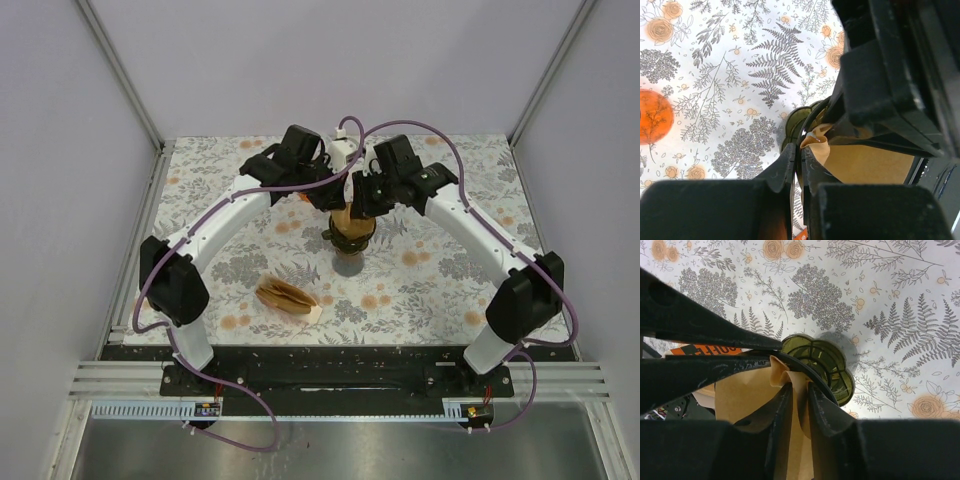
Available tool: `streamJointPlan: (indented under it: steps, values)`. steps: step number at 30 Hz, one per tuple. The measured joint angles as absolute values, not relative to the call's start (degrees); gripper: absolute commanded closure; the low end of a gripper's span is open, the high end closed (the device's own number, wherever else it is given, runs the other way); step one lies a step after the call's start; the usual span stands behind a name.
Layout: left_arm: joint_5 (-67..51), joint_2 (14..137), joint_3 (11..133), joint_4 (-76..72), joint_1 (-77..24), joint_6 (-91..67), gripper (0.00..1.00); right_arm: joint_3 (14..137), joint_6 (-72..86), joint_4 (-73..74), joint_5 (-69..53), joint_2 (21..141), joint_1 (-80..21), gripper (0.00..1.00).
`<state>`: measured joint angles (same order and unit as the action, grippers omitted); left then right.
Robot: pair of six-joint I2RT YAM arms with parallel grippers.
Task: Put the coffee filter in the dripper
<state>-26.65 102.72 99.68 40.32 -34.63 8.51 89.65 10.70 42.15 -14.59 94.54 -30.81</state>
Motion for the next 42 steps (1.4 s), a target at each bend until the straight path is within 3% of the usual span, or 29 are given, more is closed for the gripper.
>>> streamJointPlan:
  steps: [9,31,42]
  values:
    - [-26.33,101.08,99.57,39.40,-34.87,9.72,1.00,89.65,8.51,43.92,-13.98,91.44,-31.11,0.53]
    - [-27.90,101.45,99.57,38.79,-33.69,8.29,1.00,90.17,7.68,46.76,-14.22,89.95,-31.09,0.37]
    - [-30.57,102.28,99.50,37.74,-32.45,6.90,1.00,90.17,6.74,48.21,-13.85,88.86,-31.09,0.37]
